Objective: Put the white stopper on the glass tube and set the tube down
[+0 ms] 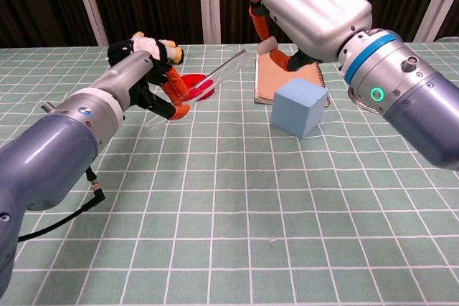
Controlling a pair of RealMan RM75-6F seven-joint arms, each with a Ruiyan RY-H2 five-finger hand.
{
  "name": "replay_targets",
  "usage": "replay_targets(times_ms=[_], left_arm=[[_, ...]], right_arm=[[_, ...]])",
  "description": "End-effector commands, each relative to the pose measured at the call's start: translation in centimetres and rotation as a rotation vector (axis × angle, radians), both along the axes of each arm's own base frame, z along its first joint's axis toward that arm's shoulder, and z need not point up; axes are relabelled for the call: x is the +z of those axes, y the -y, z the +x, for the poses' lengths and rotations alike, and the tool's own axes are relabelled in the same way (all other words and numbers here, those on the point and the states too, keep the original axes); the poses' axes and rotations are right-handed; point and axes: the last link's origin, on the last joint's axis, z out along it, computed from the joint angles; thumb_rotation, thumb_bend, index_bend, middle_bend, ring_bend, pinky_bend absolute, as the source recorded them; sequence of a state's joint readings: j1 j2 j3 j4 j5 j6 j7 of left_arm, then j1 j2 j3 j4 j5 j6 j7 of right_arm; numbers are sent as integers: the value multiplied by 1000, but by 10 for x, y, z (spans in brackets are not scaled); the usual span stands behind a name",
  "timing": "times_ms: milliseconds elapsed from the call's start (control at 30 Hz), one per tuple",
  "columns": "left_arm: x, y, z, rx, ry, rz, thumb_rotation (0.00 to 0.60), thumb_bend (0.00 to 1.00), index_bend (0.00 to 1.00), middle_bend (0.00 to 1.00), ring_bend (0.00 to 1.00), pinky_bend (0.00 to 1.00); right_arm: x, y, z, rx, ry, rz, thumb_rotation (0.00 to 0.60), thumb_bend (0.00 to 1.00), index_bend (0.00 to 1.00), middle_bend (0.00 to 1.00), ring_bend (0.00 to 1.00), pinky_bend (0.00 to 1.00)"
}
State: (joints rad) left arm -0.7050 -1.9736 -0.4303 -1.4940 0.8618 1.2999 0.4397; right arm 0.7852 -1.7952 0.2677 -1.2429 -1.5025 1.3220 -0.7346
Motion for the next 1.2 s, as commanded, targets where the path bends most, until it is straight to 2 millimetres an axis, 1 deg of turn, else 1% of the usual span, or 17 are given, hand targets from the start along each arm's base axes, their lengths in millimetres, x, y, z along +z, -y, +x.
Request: replay_targets(times_ms=[33,300,1200], left_arm=[[-1,0,1,0,3,-1,600,585,566,503,92,0],[-4,2,5,-6,8,-5,600,586,566,503,92,0],[-6,3,9,7,30,-16,600,585,566,503,92,0]], right_arm=[[-1,-1,0,0,1,2,600,445,561,232,56,0],[-2,-1,0,-1,1,3,600,445,561,232,56,0],[-5,-7,-1,1,5,18,600,445,560,232,55,0]])
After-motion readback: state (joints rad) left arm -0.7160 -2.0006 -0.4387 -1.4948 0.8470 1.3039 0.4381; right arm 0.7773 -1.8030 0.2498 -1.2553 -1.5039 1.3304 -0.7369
